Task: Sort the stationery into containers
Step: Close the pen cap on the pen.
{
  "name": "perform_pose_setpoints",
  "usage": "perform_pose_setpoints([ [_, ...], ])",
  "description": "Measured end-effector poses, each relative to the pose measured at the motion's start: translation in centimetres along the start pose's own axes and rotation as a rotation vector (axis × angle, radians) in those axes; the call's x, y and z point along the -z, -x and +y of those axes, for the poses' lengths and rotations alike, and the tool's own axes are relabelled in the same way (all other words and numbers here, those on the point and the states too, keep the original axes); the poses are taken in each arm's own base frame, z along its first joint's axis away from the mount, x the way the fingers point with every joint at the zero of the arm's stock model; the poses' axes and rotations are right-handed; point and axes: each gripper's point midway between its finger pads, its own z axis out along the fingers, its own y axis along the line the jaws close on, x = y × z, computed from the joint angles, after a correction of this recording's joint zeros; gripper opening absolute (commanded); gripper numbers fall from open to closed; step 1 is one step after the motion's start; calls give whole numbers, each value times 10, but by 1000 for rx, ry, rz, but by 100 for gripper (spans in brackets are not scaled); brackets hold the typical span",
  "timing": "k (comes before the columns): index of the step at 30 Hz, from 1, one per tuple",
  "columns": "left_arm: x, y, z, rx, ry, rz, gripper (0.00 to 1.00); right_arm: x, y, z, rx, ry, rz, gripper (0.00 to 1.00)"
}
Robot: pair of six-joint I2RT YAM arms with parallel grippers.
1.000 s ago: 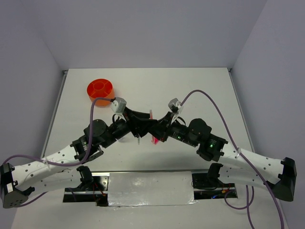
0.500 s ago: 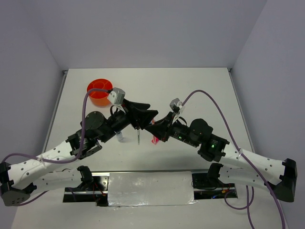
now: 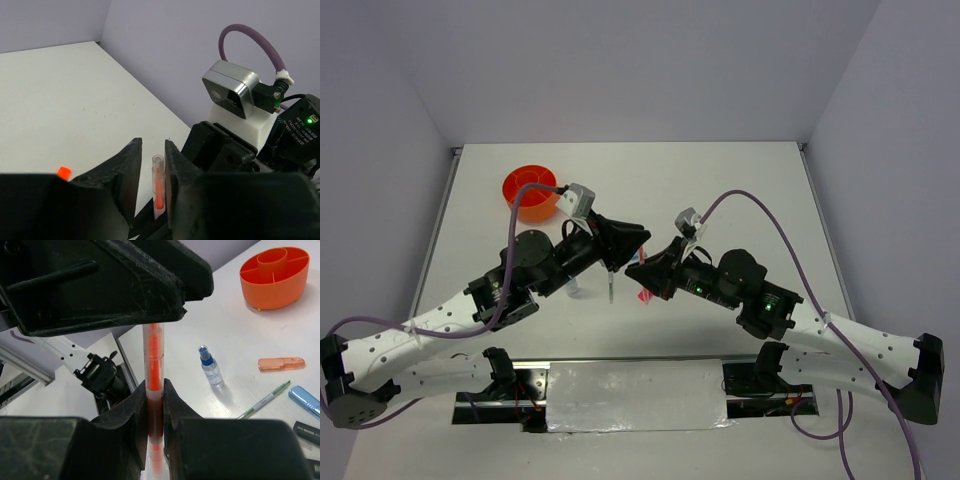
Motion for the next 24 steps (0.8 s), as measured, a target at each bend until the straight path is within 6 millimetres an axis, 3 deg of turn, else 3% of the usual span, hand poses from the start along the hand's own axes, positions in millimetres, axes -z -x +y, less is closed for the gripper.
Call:
perform_pose_setpoints([
  [2,0,-2,-1,-1,-4,7,31,0,-3,-1,0,-6,10,0],
  [4,-1,-3,-1,0,-9,12,20,1,-4,-3,1,-11,16,0],
  [5,-1,-4,-2,1,-12,14,9,0,-5,-4,2,-16,19,0],
  [7,-1,-5,-2,2,-15,19,0,0,-6,-6,6,-27,23,0],
  [14,-5,-11,0,0,-8,34,0,-2,-8,-13,41,-55,31,0],
  [16,-8,-10,4,-1,9,27,0,-4,-4,-23,74,-96,63,0],
  [19,-12,2,8,5,23,-25,0,-10,14,-30,110,-109,100,0],
  [24,-14,37,5,35,16,-174,0,-22,50,-19,150,-47,145,0],
])
